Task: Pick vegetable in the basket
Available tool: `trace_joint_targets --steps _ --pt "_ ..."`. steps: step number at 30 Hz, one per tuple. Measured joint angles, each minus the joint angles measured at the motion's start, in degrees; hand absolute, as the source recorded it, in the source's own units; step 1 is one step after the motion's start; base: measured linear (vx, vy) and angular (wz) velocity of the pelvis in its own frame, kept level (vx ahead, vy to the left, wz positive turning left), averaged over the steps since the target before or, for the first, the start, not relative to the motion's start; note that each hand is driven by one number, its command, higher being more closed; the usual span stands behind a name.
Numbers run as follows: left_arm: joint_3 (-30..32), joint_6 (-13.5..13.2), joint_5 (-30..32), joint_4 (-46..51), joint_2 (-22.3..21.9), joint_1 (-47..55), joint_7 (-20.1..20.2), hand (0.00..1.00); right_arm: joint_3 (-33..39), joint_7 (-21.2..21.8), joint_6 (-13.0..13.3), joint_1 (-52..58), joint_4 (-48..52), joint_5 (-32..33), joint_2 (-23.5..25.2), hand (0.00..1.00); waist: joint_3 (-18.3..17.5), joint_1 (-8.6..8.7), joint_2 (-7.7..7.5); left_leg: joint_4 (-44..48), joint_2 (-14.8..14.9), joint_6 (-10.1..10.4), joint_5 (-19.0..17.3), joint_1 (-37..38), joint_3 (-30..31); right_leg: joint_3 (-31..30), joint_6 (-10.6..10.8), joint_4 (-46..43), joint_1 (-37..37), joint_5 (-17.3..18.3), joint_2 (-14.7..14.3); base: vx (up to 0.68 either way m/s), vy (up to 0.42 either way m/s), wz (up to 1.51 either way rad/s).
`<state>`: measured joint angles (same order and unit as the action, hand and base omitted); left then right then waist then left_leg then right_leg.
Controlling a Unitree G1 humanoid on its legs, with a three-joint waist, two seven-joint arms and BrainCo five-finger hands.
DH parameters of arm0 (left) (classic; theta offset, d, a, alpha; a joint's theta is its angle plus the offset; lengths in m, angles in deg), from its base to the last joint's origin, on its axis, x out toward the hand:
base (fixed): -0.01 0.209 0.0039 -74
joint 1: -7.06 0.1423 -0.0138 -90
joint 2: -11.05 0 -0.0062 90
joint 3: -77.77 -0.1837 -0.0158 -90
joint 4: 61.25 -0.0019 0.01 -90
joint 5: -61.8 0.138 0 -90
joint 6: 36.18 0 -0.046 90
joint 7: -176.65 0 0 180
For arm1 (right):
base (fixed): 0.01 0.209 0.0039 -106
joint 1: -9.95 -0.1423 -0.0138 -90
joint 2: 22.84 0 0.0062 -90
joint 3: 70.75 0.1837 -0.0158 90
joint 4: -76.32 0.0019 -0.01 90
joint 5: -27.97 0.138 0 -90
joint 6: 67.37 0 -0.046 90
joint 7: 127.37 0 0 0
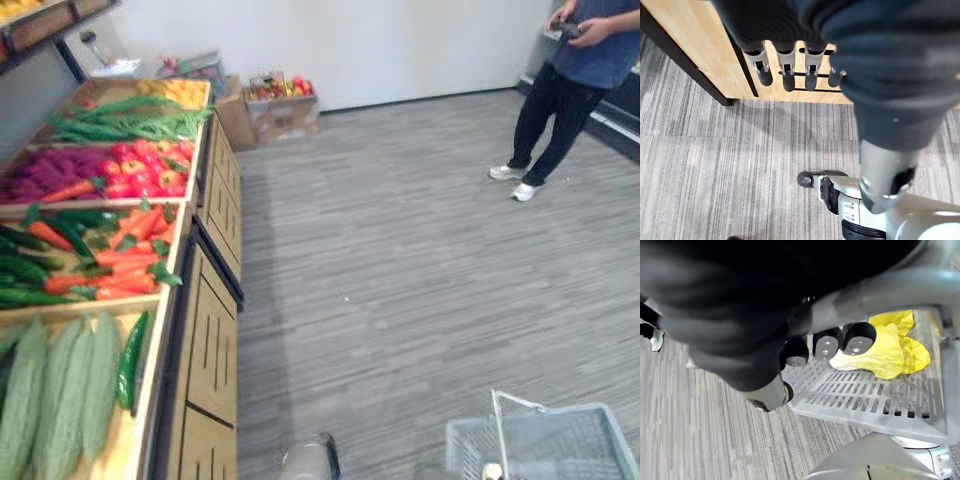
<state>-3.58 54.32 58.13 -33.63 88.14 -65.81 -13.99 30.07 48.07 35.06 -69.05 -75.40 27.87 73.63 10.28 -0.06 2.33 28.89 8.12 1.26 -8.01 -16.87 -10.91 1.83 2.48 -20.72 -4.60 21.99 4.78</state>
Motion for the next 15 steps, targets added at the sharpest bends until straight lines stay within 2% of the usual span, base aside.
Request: trace_joint_targets --steps 2,3,4,5,6,7,8,9,10,11,12,13,15 --pt "-1.63 -0.03 0.28 -0.16 1.42 -1.44 0.6 0.0 -0.11 0.03 0.01 0.82 -0.34 -0.04 0.0 1.0 -1.63 -0.18 -1.43 1.87 -2.6 -2.0 -3.17 -0.77 -1.22 -0.37 1.04 0.08 0.43 1.59 3.05 0.36 0.357 0.01" --pt "-2.5 -0.46 0.7 -0.7 2.53 -1.68 1.05 0.0 0.0 0.03 0.04 1.53 -1.55 -0.05 -0.09 1.0 -4.47 -0.11 -2.3 0.6 -5.1 -3.85 -5.43 -0.79 -2.49 -1.3 1.87 -3.6 1.47 1.76 4.9 0.51 0.342 0.09" --pt "-2.8 -0.82 1.99 -1.0 3.98 -2.55 1.14 0.0 0.02 0.09 0.07 1.4 -2.23 -0.04 0.9 1.0 -5.72 0.75 -3.98 -0.45 -7.66 -4.85 -6.27 0.12 -2.9 -2.98 5.3 -19.53 5.63 -0.25 5.73 0.46 0.239 0.2" --pt "-3.08 -0.97 2.3 -0.95 4.69 -3.05 1.34 0.0 0.31 -0.02 0.07 1.63 -2.28 -0.09 1.63 1.0 -5.94 1.47 -4.89 -1.1 -8.94 -5.28 -6.54 1.14 -2.92 -3.4 6.04 -25.89 6.75 -2.85 6.11 0.46 0.217 0.3" --pt "-4.62 -1.29 2.27 -0.62 6.3 -3.84 1.92 0.0 0.98 -0.24 0.07 2.07 -2.43 -0.33 2.97 1.0 -6.26 1.6 -6.51 -3.06 -11.74 -6.26 -7.07 3.94 -3.05 -3.1 3.78 -33.61 7.59 -14.15 6.5 0.43 0.199 0.22" --pt "-6.72 -1.52 2.32 -0.3 6.75 -4.55 2.17 0.0 2.0 -0.53 0.06 2.62 -2.62 -1.22 3.03 1.0 -6.23 1.85 -6.6 -4.98 -13.36 -7.21 -7.62 7.1 -2.72 -2.54 1.88 -36.5 8.09 -20.97 7.67 0.42 0.19 0.14" --pt "-7.46 -1.68 2.3 -0.18 6.68 -4.95 2.16 0.0 2.35 -0.62 0.1 2.88 -2.66 -1.33 2.72 1.0 -6.03 1.98 -5.59 -5.76 -13.44 -7.73 -7.97 8.38 -2.43 -2.29 1.97 -38.96 9.35 -21.8 7.68 0.39 0.18 -0.01" --pt "-8.21 -1.97 2.23 -0.15 6.43 -5.63 2.06 0.0 2.17 -0.96 0.42 3.2 -2.5 -1.61 2.43 1.0 -5.75 1.86 -6.17 -7.18 -13.47 -7.93 -8.22 10.41 -2.35 -1.78 0.75 -42.75 12.05 -19.89 7.35 0.36 0.163 -0.04" --pt "-8.42 -2.26 2.16 -0.27 6.4 -6.25 2.0 0.0 2.17 -1.53 0.48 2.99 -2.19 -1.61 2.5 1.0 -5.79 1.94 -4.19 -8.98 -13.39 -8.19 -7.67 13.03 -2.03 0.16 0.39 -45.53 15.06 -16.38 6.85 0.41 0.162 0.08" --pt "-8.37 -2.79 2.04 -0.18 6.3 -6.34 1.97 0.0 1.93 -1.82 0.5 2.99 -2.29 -1.61 2.63 1.0 -5.36 2.81 -4.63 -10.45 -13.22 -8.49 -7.59 15.54 -1.64 3.34 0.31 -44.61 17.04 -13.27 6.53 0.35 0.096 0.2" --pt "-8.35 -2.93 2.0 -0.28 6.29 -6.36 1.96 0.0 1.59 -1.96 0.5 2.81 -2.41 -1.61 2.69 1.0 -4.97 3.2 -4.67 -11.29 -13.15 -8.53 -7.6 17.09 -1.28 4.83 0.15 -43.13 17.7 -11.86 6.15 0.35 0.05 0.2" --pt "-7.68 -2.96 1.88 -0.32 5.93 -6.64 1.93 0.0 1.62 -2.36 0.5 2.57 -2.75 -1.59 3.06 1.0 -3.86 3.07 -3.83 -13.31 -12.42 -8.53 -7.61 20.79 -1.0 7.48 -0.03 -37.1 19.18 -9.24 4.53 0.34 0.027 0.1" --pt "-5.89 -3.0 1.96 -0.25 5.13 -6.88 1.81 0.0 1.76 -2.57 0.59 2.43 -2.56 -1.56 3.82 1.0 -2.59 3.09 -3.24 -14.79 -11.34 -8.2 -7.81 23.48 -0.53 9.47 -0.1 -28.5 20.72 -8.62 2.96 0.31 0.022 0.15"
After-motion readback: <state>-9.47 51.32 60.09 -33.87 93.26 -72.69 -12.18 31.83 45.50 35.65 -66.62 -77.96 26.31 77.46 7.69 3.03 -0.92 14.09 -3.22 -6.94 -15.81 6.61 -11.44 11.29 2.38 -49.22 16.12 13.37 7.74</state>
